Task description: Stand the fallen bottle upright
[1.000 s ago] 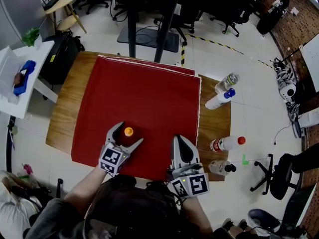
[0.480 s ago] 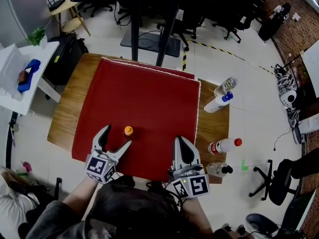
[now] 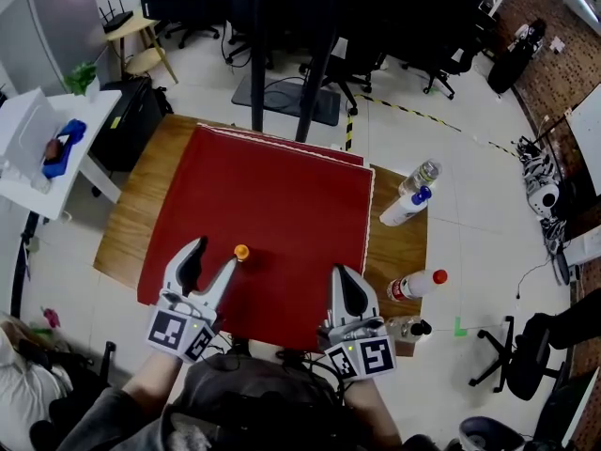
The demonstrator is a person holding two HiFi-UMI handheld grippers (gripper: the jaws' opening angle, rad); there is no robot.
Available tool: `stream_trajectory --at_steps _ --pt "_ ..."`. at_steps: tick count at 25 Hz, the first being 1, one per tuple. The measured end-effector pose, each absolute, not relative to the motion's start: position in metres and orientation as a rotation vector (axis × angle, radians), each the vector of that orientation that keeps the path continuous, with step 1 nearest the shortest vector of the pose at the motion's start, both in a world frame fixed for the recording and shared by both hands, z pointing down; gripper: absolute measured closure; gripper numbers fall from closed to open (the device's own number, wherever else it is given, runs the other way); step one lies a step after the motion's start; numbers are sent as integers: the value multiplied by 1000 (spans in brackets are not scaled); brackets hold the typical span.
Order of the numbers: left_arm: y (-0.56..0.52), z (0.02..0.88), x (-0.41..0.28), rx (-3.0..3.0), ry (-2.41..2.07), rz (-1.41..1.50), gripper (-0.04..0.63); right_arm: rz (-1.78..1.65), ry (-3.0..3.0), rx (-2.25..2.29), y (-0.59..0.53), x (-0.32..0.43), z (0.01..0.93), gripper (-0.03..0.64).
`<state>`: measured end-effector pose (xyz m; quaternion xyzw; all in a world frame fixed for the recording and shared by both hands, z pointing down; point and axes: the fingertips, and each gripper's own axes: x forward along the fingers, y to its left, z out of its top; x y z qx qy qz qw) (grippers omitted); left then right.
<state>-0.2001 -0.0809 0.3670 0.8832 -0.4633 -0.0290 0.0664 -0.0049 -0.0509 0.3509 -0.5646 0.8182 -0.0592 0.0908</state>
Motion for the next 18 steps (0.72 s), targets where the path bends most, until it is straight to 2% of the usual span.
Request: stream_trajectory --at_steps 2,10,13,18 --pt "-77 359 -192 2651 -1373 -111 372 -175 2434 -1672 -49 -3 349 597" --pt "-79 354 -161 2685 -1387 -39 563 -190 2437 -1647 -46 0 347 597" --pt "-90 361 -150 2691 -1390 10 586 -166 2481 -1645 -49 -4 350 597" --pt "-105 366 -132 2701 -1379 60 588 -157 2517 -1645 -56 -6 353 598"
